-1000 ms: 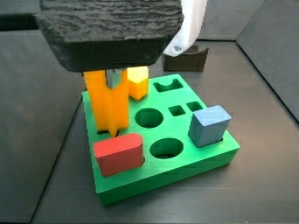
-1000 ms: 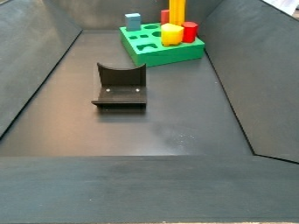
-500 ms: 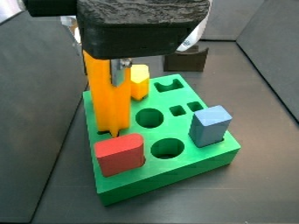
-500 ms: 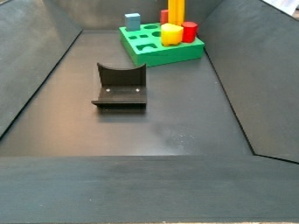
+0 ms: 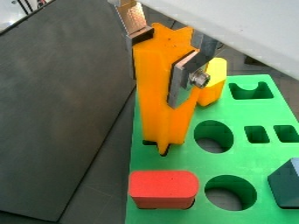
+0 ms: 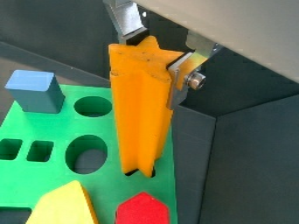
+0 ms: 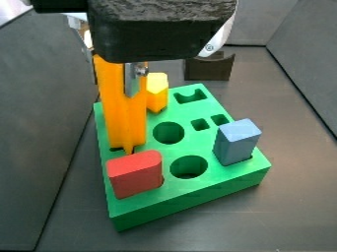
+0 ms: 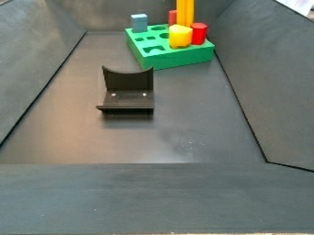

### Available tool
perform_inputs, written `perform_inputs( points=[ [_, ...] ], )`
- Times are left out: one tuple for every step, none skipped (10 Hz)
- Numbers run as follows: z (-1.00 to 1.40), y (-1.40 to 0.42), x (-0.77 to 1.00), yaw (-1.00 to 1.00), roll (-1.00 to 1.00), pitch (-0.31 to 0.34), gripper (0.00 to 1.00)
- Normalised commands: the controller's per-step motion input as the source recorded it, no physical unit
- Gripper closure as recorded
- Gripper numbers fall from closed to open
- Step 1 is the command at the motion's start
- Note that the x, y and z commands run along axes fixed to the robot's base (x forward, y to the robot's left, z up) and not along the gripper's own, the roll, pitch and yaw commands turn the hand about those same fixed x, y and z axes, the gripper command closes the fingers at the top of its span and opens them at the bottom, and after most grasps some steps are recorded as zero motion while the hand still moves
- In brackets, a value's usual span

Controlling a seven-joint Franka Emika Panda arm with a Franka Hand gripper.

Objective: Pick up the star object. Move up. Place the star object on the fixture. Regrasp the star object. Move to above the board. Insert the star object.
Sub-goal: Insert the star object.

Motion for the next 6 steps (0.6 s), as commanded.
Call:
perform_inputs(
  points=[
    [-0.31,0.07,0.00,0.30,-0.39,0.131,1.00],
    [-0.48,0.26,0.00,0.50,-0.28,0.064,1.00],
    [-0.57,0.36,0.00,0.55,-0.16,0.026,1.00],
    [-0.42,0.28,-0.05,0.48,-0.18,0.011,1.00],
    [-0.25,0.00,-0.05,0.21,-0.10,0.017,1.00],
    [-0.34,-0.16,0.00,0.15,-0.16,0.076,1.00]
  ],
)
